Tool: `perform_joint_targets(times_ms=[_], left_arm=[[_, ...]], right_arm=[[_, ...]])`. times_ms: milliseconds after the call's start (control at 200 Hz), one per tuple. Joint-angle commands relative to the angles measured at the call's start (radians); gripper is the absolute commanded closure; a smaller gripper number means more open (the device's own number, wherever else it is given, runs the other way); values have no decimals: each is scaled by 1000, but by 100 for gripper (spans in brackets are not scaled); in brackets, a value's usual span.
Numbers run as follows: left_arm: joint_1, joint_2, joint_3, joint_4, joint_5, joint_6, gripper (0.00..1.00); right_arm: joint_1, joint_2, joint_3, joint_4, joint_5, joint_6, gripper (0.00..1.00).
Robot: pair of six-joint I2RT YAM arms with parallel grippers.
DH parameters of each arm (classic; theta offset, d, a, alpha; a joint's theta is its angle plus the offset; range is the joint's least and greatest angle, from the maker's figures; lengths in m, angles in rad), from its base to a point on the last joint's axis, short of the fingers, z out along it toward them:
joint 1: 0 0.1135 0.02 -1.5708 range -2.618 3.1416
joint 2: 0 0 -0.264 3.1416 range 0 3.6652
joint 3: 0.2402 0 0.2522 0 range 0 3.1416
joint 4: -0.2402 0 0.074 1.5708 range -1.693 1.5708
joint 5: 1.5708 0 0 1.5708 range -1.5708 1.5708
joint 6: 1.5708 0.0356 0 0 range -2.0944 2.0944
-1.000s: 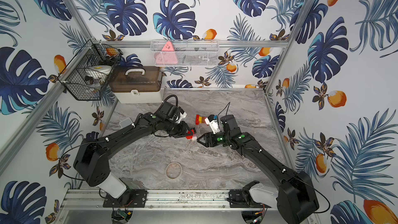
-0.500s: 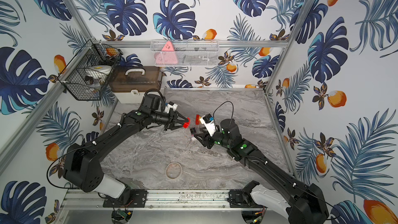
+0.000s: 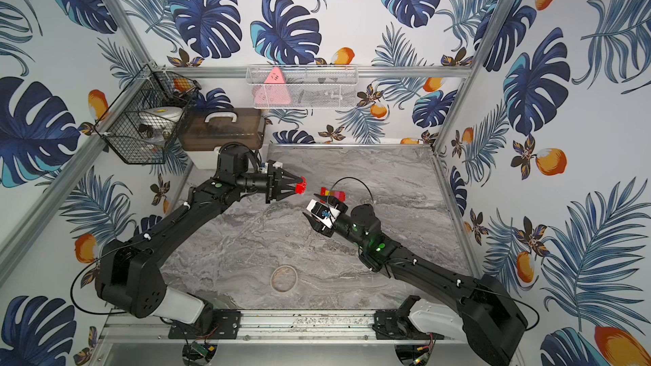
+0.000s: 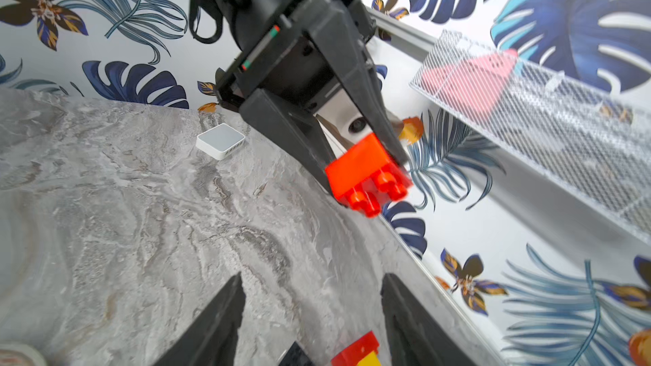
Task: Assemble the number 1 with lego
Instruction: Pick up the lego brick from the center of the board.
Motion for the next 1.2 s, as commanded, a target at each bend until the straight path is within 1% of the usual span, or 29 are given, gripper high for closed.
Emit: perform_joint_targets(times_ms=[0,35,90,195,200,215,225,235,270,315,380,475,590,685,706,766,836,896,946,976,1006,1026,1046,1076,1096,1131,1161,1176,1196], left_arm=[[10,-7,34,-69,19,-14,66],[13,-11,44,-107,13,-1,66],[13,-17,60,-181,8,34,65],[13,-16,72,-275,11,89,65],[13,-16,71,-276,13,89,65],[13,-16,69,-275,14,90,65],[13,-17,66,-273,14,90,65],[13,-17,64,-268,15,86,65],[16,-18,53,-242,21,73,65],[21,-21,41,-218,23,62,65],[33,-19,44,-243,22,88,65],[43,-18,40,-253,23,103,66],[48,-21,30,-206,31,69,66],[56,-25,45,-211,34,72,66],[56,-26,46,-212,34,73,66],[57,-31,39,-190,37,53,66],[60,-34,29,-158,41,30,66],[59,-34,35,-175,42,41,66],[60,-40,39,-196,42,54,66],[60,-42,39,-198,42,54,66],[60,-45,39,-200,44,56,66],[60,-47,36,-201,43,56,65],[60,-49,34,-202,44,58,65],[60,-50,30,-203,42,60,65],[60,-51,29,-206,43,61,65],[60,-50,23,-206,46,64,65],[60,-51,17,-202,46,61,65],[60,-52,13,-200,46,60,65],[60,-53,12,-197,47,58,65]], right_arm=[[13,41,59,71,55,-158,36],[18,46,72,60,61,-173,39],[18,45,78,60,57,-193,39],[19,23,87,8,29,-235,35],[19,22,88,4,26,-237,32],[19,17,88,-15,14,-248,7],[19,14,90,-30,6,-256,2],[19,10,90,-44,-1,-270,0],[27,-1,93,-85,-9,-295,0],[30,-6,98,-103,-8,-278,0],[29,-12,113,-143,3,-276,0],[29,-20,137,-194,2,-240,0],[29,-8,170,-231,-41,-167,0],[29,-2,164,-225,-37,-200,0],[29,2,155,-208,-30,-208,2],[26,22,109,-91,-16,-215,15],[27,52,51,73,-31,-240,18],[26,74,19,184,-40,-221,24],[24,86,14,227,-38,-213,33],[23,89,16,237,-37,-204,45],[21,92,20,243,-28,-191,52],[20,94,23,251,-19,-182,55],[19,96,22,263,-12,-173,55],[17,101,21,286,-7,-164,50],[14,106,18,305,-7,-166,43],[13,115,13,335,-10,-172,26],[12,123,11,354,-7,-177,6],[12,126,11,358,-4,-177,1],[12,130,11,366,-3,-177,0]])
